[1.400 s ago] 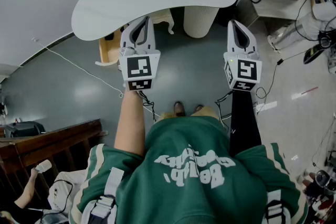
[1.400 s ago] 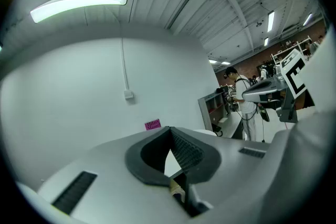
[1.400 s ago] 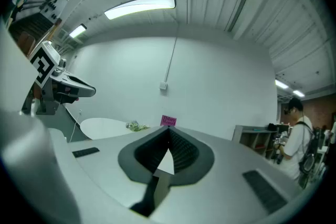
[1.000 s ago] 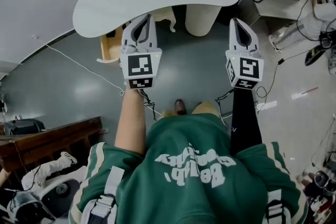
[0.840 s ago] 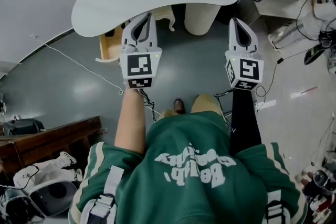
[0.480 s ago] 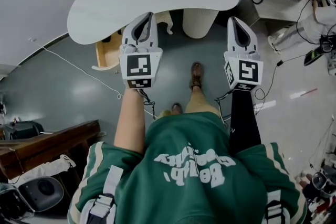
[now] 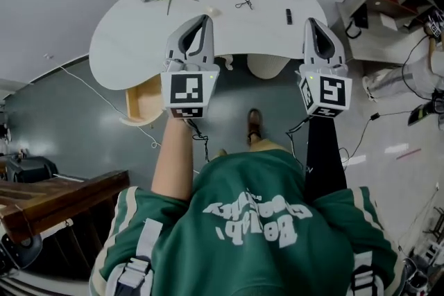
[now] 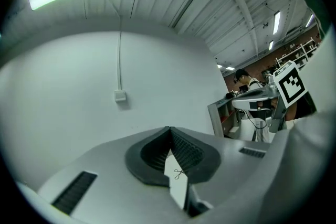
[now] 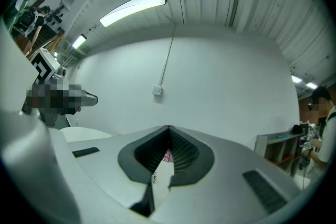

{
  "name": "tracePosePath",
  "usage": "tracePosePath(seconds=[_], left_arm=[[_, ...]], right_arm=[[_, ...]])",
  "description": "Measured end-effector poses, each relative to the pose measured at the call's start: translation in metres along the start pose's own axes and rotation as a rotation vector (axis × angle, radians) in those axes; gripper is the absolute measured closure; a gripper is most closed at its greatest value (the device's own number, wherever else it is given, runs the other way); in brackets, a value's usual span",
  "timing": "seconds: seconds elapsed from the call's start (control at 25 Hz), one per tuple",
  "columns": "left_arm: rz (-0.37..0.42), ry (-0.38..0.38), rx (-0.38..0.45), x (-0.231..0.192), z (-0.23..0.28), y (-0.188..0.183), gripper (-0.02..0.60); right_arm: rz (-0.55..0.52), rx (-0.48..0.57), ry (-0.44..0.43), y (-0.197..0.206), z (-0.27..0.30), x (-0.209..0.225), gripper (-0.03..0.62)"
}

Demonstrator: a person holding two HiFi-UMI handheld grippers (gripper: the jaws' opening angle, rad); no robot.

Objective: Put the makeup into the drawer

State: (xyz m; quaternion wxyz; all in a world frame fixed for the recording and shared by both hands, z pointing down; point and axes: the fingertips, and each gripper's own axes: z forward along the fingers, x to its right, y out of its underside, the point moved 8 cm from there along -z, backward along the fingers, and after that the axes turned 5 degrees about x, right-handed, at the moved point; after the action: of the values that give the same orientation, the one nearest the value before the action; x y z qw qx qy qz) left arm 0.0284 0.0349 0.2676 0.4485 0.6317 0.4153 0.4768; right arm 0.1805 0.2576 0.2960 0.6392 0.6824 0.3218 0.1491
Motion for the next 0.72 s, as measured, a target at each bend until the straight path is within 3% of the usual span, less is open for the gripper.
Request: tracePosePath(seconds=[0.32,0.72], left_arm=[[0.016,-0.070,-0.040,-0.016,0.084,0.017,0.566],[0.027,-0.093,-0.082,-0.025,0.115,0.030,0.566]], right_arm=[[0.040,0.015,-0.077,0.026,0.097,0.044,0.585],[0.098,0.004,-0.119,0.048,0.140,0.054,0.585]])
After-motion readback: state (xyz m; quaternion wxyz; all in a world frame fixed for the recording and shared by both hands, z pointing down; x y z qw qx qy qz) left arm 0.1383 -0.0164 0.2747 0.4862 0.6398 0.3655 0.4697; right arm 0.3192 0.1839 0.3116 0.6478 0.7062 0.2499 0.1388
